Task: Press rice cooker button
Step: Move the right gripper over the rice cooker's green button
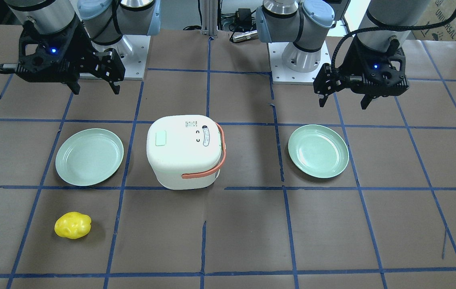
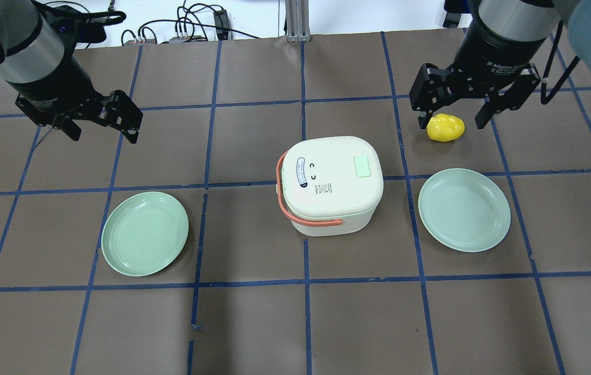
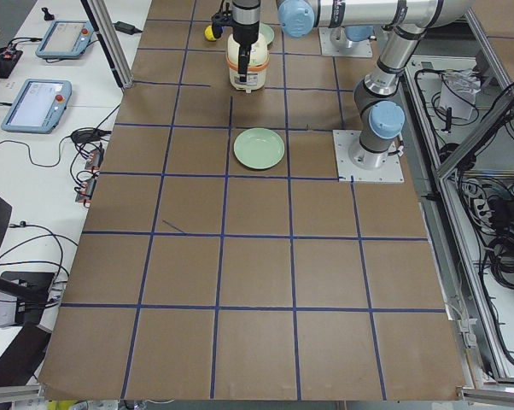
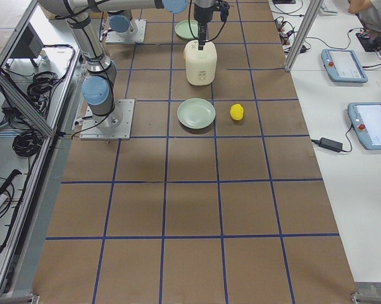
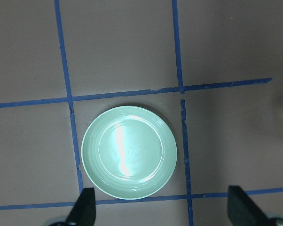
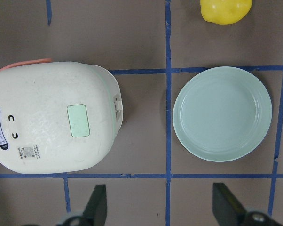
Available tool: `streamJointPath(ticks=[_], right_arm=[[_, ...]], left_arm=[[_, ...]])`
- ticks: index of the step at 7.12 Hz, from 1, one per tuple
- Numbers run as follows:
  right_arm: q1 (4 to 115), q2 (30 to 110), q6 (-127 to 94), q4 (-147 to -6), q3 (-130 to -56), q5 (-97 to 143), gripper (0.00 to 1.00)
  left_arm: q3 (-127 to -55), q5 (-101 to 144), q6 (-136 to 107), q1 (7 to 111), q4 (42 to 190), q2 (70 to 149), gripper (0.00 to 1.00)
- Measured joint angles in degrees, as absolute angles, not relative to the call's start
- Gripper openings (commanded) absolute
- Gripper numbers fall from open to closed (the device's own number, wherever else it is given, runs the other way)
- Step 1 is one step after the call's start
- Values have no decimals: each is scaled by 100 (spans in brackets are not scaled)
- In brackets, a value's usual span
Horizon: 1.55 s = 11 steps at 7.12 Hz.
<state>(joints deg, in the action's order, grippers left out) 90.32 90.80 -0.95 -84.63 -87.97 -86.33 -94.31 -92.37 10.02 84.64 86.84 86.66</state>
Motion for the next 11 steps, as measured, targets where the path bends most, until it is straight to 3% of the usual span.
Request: streamJointPath(ticks=[8, 11], right_arm=[[9946, 8609, -602, -9335, -8804, -8629, 8], [10214, 8430, -821, -9741, -9196, -8895, 8]], left_arm=[[-9431, -9237, 1002, 8461, 8684, 8666, 100], [-9431, -9237, 1002, 8462, 8684, 8666, 100]])
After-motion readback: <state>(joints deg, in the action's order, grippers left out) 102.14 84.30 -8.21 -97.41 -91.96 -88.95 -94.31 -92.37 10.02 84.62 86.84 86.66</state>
